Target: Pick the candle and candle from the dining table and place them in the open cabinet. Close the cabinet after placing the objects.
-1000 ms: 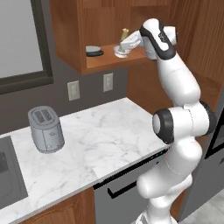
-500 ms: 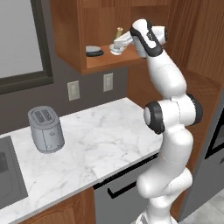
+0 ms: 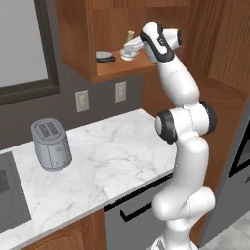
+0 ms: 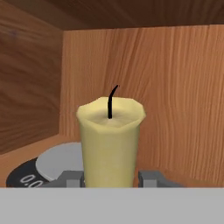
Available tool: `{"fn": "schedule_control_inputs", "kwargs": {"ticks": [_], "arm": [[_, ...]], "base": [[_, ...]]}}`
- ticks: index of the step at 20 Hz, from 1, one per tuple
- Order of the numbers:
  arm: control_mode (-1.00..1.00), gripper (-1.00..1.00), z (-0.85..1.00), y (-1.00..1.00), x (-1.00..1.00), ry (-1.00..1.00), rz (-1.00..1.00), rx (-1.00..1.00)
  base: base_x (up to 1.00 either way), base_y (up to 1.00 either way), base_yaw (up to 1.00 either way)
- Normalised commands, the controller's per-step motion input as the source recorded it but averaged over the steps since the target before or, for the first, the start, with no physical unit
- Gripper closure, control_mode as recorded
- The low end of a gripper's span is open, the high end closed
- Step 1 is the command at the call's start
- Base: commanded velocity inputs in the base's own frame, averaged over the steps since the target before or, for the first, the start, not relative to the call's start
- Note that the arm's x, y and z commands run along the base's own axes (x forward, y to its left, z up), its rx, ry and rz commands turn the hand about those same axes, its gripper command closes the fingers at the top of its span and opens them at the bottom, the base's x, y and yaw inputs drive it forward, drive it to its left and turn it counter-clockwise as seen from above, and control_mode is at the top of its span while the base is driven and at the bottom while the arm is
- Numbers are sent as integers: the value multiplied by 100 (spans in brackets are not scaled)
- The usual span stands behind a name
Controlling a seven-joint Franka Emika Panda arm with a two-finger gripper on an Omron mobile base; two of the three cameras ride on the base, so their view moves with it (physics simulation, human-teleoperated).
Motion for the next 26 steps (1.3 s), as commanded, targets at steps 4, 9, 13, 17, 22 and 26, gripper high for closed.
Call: {"fn": "schedule_control_inputs", "kwargs": {"ticks": [4,9,13,17,22,26], "arm": [[-100,100,-18,0,30,7,0,-1],[-100,100,-25,0,29,6,0,-3],[-100,100,-13,0,26,1,0,-1],[-100,100,-1,0,13,1,0,0],[-100,-100,0,0,2,0,0,0],[-100,-100,0,0,0,0,0,0]], "base": [[0,0,0],[0,0,0],[0,0,0],[0,0,0],[0,0,0],[0,0,0]]}}
